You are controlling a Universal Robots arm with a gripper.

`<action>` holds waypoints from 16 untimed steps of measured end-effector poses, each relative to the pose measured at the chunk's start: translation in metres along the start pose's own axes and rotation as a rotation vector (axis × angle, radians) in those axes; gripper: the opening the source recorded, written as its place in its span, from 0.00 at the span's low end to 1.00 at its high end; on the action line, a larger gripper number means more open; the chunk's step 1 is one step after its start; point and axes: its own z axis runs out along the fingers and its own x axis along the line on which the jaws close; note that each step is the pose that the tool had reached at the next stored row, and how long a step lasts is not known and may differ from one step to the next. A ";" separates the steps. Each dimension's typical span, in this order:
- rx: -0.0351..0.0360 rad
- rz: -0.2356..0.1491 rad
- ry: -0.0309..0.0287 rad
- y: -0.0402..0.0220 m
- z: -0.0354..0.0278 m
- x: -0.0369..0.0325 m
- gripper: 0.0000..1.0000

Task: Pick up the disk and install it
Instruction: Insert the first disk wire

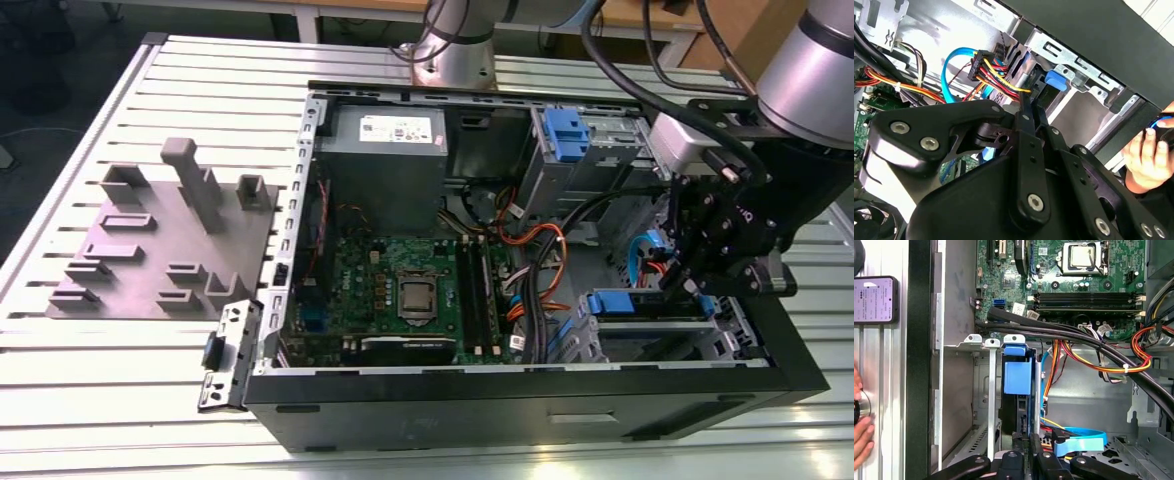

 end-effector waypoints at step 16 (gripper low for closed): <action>0.0001 0.000 -0.0022 -0.0001 -0.0091 0.0010 0.24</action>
